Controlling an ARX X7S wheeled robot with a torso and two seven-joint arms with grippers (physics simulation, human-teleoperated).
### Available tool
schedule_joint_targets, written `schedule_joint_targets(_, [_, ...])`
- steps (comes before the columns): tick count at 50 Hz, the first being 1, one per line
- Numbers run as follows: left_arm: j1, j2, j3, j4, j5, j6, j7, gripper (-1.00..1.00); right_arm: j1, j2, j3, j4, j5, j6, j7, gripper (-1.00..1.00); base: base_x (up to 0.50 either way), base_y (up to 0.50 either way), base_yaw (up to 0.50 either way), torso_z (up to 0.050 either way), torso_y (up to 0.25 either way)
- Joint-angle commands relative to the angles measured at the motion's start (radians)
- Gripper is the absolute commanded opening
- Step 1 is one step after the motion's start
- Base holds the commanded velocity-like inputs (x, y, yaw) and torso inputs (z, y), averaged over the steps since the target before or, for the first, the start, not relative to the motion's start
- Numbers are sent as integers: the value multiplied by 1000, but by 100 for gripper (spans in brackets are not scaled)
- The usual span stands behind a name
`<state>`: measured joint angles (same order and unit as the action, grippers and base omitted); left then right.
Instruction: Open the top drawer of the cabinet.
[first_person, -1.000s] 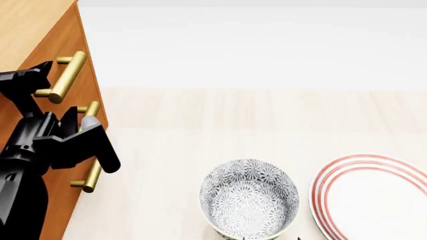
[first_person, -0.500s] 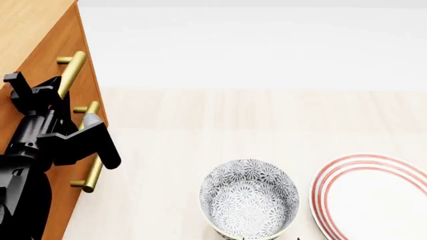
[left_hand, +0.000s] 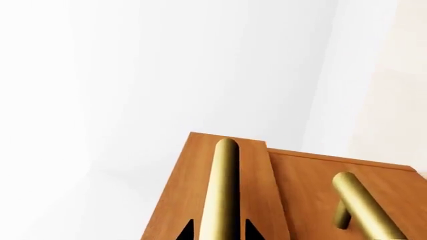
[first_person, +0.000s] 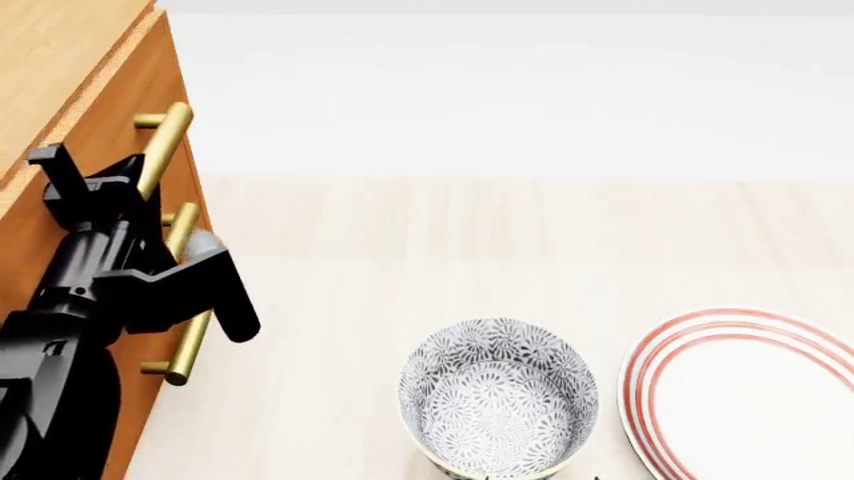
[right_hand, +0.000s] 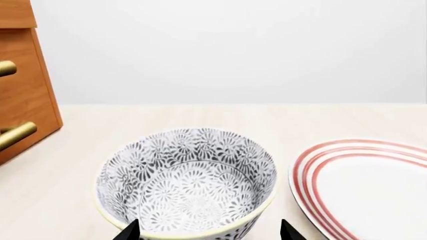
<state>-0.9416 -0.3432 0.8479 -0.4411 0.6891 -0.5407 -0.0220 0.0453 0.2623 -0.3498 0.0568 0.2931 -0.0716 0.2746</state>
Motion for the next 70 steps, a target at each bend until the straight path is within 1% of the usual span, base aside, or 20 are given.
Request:
schedule_joint_targets(1, [39, 65, 3, 51, 31, -3, 20, -100, 3, -14, 20, 0, -13, -1, -13, 100, 0, 0, 3, 0, 0])
schedule_joint_targets(13, [37, 109, 47, 84, 52, -5, 42, -100, 3, -9, 14, -5, -8, 1, -13, 100, -9, 0, 3, 0, 3])
schedule_joint_targets(35, [40, 166, 99, 151, 81, -22, 73, -100, 4, -2, 3, -6, 0, 2, -12, 100, -9, 0, 2, 0, 2])
schedule_joint_targets(58, [47, 178, 105, 196, 79, -37, 81, -100, 5, 2, -4, -1, 11, 2, -8, 100, -7, 0, 1, 0, 2])
schedule_joint_targets(59, [47, 178, 103, 198, 78, -38, 78, 100, 5, 3, -4, -3, 12, 4, -8, 100, 0, 0, 0, 0, 10])
schedule_joint_targets(64, [50, 184, 82, 229, 69, -57, 79, 100, 7, 4, -6, -1, 14, 5, -7, 100, 0, 0, 0, 0, 0])
schedule_joint_targets(70, [95, 212, 19, 337, -8, -81, 109, 100, 8, 4, -9, 3, 16, 3, -7, 100, 0, 0, 0, 0, 0])
